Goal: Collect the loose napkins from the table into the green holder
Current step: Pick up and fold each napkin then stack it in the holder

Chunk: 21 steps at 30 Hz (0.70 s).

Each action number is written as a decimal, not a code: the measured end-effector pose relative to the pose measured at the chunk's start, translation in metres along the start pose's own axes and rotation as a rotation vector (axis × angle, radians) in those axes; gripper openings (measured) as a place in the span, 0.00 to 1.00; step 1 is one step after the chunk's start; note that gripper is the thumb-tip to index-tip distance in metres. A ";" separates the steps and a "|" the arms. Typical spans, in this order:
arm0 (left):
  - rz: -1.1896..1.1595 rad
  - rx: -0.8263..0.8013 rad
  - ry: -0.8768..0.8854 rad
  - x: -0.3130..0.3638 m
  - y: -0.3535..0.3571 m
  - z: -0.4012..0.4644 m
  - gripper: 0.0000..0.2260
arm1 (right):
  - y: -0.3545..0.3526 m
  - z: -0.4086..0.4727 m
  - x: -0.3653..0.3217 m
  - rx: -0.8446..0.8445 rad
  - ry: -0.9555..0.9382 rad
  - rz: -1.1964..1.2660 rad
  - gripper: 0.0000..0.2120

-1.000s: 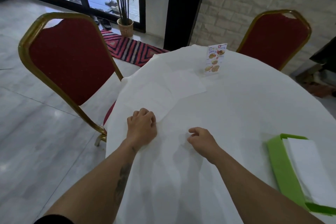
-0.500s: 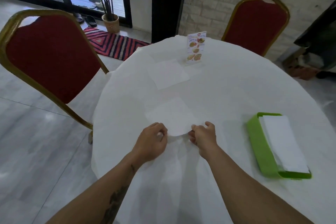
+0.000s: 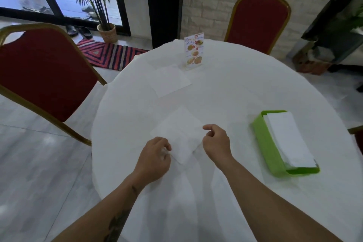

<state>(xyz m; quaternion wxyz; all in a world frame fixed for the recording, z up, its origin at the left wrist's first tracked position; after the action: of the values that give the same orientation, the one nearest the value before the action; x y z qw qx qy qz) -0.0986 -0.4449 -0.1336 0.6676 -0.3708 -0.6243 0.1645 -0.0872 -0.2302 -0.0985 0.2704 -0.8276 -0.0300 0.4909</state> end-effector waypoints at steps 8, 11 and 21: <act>0.357 -0.246 -0.087 0.002 0.026 0.000 0.36 | 0.001 0.026 0.019 0.003 0.337 0.275 0.16; 0.378 -0.283 -0.022 0.008 0.030 0.005 0.36 | 0.010 0.033 0.018 -0.062 0.416 0.477 0.08; 0.399 -0.267 0.060 0.002 0.027 0.002 0.31 | 0.026 0.037 0.011 -0.149 0.507 0.787 0.05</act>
<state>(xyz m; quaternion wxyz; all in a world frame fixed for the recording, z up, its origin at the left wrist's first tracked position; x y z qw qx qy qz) -0.0935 -0.4249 -0.1512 0.5850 -0.5765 -0.5349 0.1982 -0.1171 -0.2332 -0.1335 0.0023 -0.8870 0.3176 0.3350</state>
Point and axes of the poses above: each hand's wrist, its own z-axis towards the middle knuckle, its own y-axis out of the palm, x = y × z, the point moved 5 cm from there along z, towards the middle knuckle, and after that the axes turned 1 degree about -x, right-handed, at the moved point
